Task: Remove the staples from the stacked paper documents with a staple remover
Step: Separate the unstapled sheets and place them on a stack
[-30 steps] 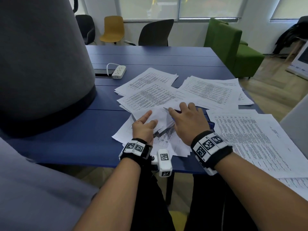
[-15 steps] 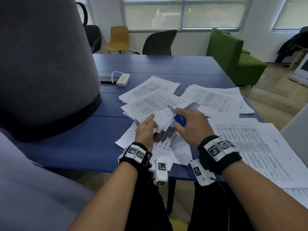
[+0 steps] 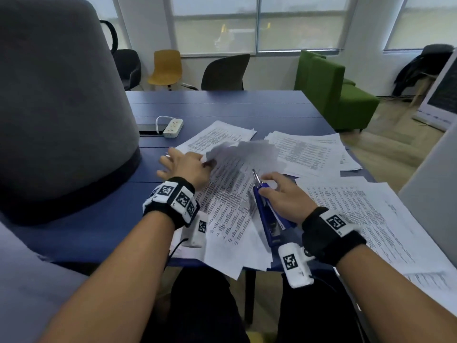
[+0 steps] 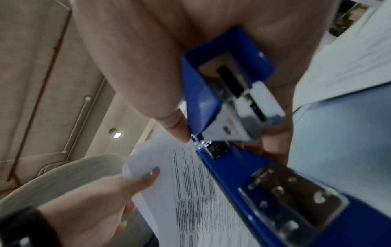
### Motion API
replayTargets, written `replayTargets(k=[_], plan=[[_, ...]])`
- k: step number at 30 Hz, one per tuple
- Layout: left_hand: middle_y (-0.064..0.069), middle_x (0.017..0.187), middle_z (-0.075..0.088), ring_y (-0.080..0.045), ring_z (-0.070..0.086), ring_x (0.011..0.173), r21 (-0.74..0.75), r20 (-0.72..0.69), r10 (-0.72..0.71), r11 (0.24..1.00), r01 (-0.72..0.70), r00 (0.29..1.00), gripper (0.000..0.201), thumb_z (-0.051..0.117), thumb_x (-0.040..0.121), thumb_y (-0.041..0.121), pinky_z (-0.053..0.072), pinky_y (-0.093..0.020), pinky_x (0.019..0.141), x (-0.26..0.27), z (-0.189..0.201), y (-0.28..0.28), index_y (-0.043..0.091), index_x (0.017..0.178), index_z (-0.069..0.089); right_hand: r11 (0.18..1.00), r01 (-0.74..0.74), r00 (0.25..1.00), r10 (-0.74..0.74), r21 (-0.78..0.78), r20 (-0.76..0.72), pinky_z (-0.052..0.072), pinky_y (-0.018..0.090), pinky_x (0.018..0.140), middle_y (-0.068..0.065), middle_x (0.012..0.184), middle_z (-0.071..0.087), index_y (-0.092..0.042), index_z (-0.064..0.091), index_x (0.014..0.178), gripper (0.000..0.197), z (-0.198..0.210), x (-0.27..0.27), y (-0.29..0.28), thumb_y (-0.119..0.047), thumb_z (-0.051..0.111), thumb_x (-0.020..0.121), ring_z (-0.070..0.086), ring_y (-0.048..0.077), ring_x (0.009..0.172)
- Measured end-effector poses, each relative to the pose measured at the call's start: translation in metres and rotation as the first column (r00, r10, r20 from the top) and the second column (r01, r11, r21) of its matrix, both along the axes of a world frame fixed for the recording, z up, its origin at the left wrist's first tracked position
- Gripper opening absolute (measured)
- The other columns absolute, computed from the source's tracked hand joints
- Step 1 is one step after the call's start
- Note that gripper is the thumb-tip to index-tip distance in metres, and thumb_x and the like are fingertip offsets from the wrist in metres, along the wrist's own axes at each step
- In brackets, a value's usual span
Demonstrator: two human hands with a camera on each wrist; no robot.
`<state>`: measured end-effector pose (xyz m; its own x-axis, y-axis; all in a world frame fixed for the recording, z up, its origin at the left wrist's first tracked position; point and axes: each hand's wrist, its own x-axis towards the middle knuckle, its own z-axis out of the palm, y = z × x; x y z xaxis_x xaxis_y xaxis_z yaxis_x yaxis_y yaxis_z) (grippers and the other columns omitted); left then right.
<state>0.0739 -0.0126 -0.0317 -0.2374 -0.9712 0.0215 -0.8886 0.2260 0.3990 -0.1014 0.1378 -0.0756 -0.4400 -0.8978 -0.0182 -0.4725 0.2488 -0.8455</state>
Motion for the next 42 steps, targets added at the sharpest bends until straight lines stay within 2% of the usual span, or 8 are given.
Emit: replayTargets(k=[5, 9, 14, 24, 28, 35, 38, 42], plan=[[0.004, 0.076, 0.072, -0.022, 0.068, 0.077, 0.091, -0.539, -0.177, 0.960, 0.266, 0.824, 0.036, 0.070, 0.093, 0.045, 0.056, -0.030, 0.073, 0.005, 0.001, -0.005, 0.010, 0.086, 0.072, 0.992, -0.092, 0.984, 0.077, -0.084, -0.163, 0.040, 0.024, 0.062, -0.012, 0.066, 0.050, -0.035, 0.056, 0.127, 0.028, 0.005, 0.018, 0.002, -0.031, 0.052, 0.100, 0.048, 0.008, 0.058], [-0.016, 0.097, 0.078, -0.034, 0.075, 0.089, 0.224, -0.849, -0.029, 0.884, 0.410, 0.527, 0.013, 0.070, 0.096, 0.014, 0.061, -0.049, 0.088, 0.004, -0.014, 0.000, 0.003, 0.101, 0.073, 0.989, -0.075, 0.987, 0.055, -0.130, -0.149, 0.039, 0.021, 0.073, -0.025, 0.077, 0.048, -0.035, 0.061, 0.129, 0.031, 0.003, 0.021, -0.002, -0.032, 0.053, 0.100, 0.049, 0.003, 0.070], [-0.018, 0.096, 0.077, -0.029, 0.075, 0.085, 0.288, -0.934, 0.119, 0.810, 0.512, 0.337, 0.015, 0.056, 0.100, 0.000, 0.062, -0.036, 0.072, 0.001, -0.023, 0.010, -0.004, 0.109, 0.067, 0.988, -0.088, 0.991, 0.074, -0.125, -0.113, 0.036, 0.014, 0.058, -0.026, 0.072, 0.045, -0.034, 0.063, 0.130, 0.032, 0.005, 0.021, 0.000, -0.030, 0.053, 0.099, 0.050, -0.005, 0.054], [-0.023, 0.110, 0.072, -0.034, 0.070, 0.102, 0.347, -0.927, 0.189, 0.758, 0.552, 0.323, 0.027, 0.054, 0.100, -0.001, 0.054, -0.050, 0.100, 0.001, -0.030, 0.007, -0.011, 0.125, 0.058, 0.985, -0.072, 0.985, 0.046, -0.158, -0.165, 0.058, 0.029, 0.080, -0.014, 0.093, 0.066, -0.041, 0.059, 0.129, 0.042, 0.018, 0.020, 0.003, -0.035, 0.070, 0.089, 0.068, 0.012, 0.077], [-0.024, 0.110, 0.070, -0.036, 0.068, 0.103, 0.369, -0.909, 0.179, 0.765, 0.528, 0.377, 0.024, 0.053, 0.101, -0.001, 0.049, -0.054, 0.106, -0.003, -0.030, 0.006, -0.010, 0.122, 0.060, 0.988, -0.112, 0.949, 0.075, -0.105, -0.306, 0.048, 0.029, 0.099, -0.015, 0.104, 0.062, -0.043, 0.040, 0.148, 0.067, 0.017, 0.018, -0.003, -0.031, 0.070, 0.090, 0.055, 0.017, 0.090], [-0.031, 0.123, 0.065, -0.038, 0.067, 0.108, 0.377, -0.915, 0.247, 0.802, 0.463, 0.318, 0.031, 0.051, 0.099, -0.007, 0.048, -0.053, 0.108, -0.010, -0.037, 0.003, -0.016, 0.129, 0.054, 0.978, -0.148, 0.924, 0.085, -0.146, -0.373, 0.024, 0.014, 0.112, 0.000, 0.147, 0.054, -0.025, 0.044, 0.150, 0.055, 0.016, 0.019, -0.015, -0.023, 0.059, 0.098, 0.045, 0.017, 0.138], [-0.025, 0.112, 0.070, -0.030, 0.071, 0.096, 0.410, -0.901, 0.288, 0.810, 0.418, 0.326, 0.029, 0.055, 0.099, -0.007, 0.060, -0.041, 0.092, -0.014, -0.044, 0.003, -0.014, 0.127, 0.057, 0.981, -0.150, 0.938, 0.102, -0.125, -0.330, 0.027, 0.016, 0.109, 0.000, 0.145, 0.056, -0.022, 0.050, 0.147, 0.048, 0.014, 0.019, -0.018, -0.021, 0.057, 0.100, 0.048, 0.018, 0.136], [-0.018, 0.100, 0.072, -0.027, 0.072, 0.090, 0.456, -0.872, 0.327, 0.811, 0.365, 0.364, 0.026, 0.057, 0.098, -0.006, 0.061, -0.029, 0.070, -0.019, -0.052, 0.000, -0.013, 0.123, 0.059, 0.981, -0.139, 0.987, 0.148, -0.136, 0.062, 0.025, 0.029, 0.121, -0.012, 0.150, 0.047, -0.028, 0.050, 0.146, 0.048, 0.010, 0.013, -0.023, -0.021, 0.058, 0.100, 0.041, 0.007, 0.140]])
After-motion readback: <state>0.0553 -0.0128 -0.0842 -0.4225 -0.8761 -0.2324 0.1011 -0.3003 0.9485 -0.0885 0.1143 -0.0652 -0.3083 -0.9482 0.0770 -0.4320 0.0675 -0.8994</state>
